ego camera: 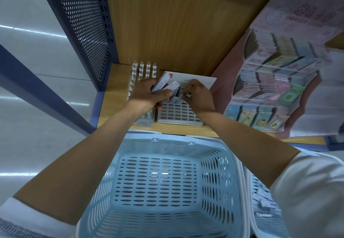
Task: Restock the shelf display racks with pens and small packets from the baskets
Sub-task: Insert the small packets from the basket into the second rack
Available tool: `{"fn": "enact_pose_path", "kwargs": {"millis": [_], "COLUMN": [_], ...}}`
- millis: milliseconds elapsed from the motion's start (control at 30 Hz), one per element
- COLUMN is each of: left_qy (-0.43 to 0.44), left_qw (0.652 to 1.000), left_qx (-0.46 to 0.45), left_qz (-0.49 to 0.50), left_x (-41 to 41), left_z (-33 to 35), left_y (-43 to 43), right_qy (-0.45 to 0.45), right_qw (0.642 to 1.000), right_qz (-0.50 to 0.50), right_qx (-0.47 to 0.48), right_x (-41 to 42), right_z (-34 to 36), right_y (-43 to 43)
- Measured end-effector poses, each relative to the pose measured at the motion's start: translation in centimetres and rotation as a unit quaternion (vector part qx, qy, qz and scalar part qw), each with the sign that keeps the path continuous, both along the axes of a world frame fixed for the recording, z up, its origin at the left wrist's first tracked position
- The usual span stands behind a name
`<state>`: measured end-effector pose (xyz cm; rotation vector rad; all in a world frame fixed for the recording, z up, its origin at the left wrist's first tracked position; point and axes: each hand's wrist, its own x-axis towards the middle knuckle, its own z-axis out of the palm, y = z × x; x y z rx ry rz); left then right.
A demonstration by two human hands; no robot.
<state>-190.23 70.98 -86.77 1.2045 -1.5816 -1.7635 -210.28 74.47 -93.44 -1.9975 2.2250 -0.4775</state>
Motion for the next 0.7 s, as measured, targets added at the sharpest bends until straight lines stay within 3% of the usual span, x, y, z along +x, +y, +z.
{"fn": "enact_pose_path", "kwargs": {"millis": [167,300,367,467,567,700], "left_qy": [-0.009,-0.009,-0.023,-0.039,-0.044,-0.034], "left_qw": [1.0,1.0,1.0,0.999,0.998,0.998], "left_qx": [-0.003,-0.001,-0.005,-0.022,-0.043,-0.044], "left_qz": [0.0,0.004,0.002,-0.004,-0.01,-0.001], "left_x": [-0.1,-0.2,-0.4,-0.9,-1.3,-1.5], "left_z": [0.0,-0.1,-0.2,-0.2,-0.1,0.3], "left_y": [0.0,0.1,0.1,0.1,0.3,0.4], "right_qy": [-0.012,-0.117,-0.269,-0.51,-0.538,-0.563], "right_qw": [1.0,0.992,0.96,0.858,0.84,0.825], "right_qz": [-0.006,-0.025,-0.063,-0.051,0.0,-0.027], "right_qx": [-0.001,-0.028,-0.046,0.028,0.077,0.051], "right_x": [-0.4,-0.8,-0.5,0.3,0.7,-0.5], "right_z": [0.0,0.8,2.5,5.3,6.6,7.3], "right_y": [0.0,0.7,1.0,1.0,1.1,1.5]}}
